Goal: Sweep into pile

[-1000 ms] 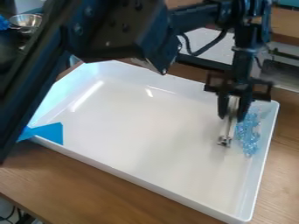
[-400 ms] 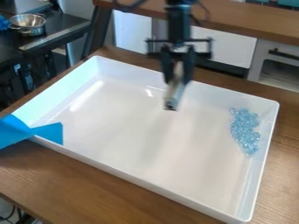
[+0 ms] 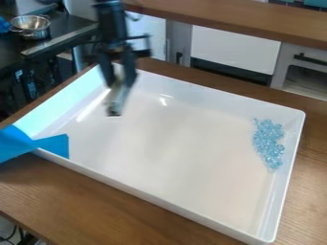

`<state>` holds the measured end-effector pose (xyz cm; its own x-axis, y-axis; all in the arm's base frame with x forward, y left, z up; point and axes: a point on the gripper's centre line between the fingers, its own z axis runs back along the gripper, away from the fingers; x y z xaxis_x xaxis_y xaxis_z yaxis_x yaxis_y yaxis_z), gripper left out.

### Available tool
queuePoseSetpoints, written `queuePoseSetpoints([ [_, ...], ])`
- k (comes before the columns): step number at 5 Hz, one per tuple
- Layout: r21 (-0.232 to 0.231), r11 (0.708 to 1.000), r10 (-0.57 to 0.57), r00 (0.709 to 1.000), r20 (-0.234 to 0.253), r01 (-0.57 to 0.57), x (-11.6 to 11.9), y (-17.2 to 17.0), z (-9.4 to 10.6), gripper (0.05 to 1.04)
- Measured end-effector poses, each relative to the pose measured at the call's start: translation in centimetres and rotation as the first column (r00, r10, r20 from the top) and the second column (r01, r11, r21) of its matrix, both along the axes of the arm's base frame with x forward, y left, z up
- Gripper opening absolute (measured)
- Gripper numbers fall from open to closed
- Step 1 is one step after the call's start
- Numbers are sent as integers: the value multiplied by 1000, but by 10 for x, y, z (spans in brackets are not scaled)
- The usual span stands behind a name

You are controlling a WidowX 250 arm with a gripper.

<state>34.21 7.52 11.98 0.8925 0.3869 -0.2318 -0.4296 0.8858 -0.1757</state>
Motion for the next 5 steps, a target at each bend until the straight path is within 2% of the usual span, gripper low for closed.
queuePoseSetpoints([
  [1, 30, 998, 47, 999, 5, -47, -18, 41, -22, 360],
  [2, 78, 994, 78, 996, 42, -81, -28, 80, -27, 416],
  [3, 41, 999, 36, 999, -26, -35, -34, 87, -49, 728],
  [4, 30, 1000, 2, 999, -35, -1, -37, 86, -49, 985],
  [5, -19, 999, -29, 999, -38, 28, -36, 81, -39, 1004],
])
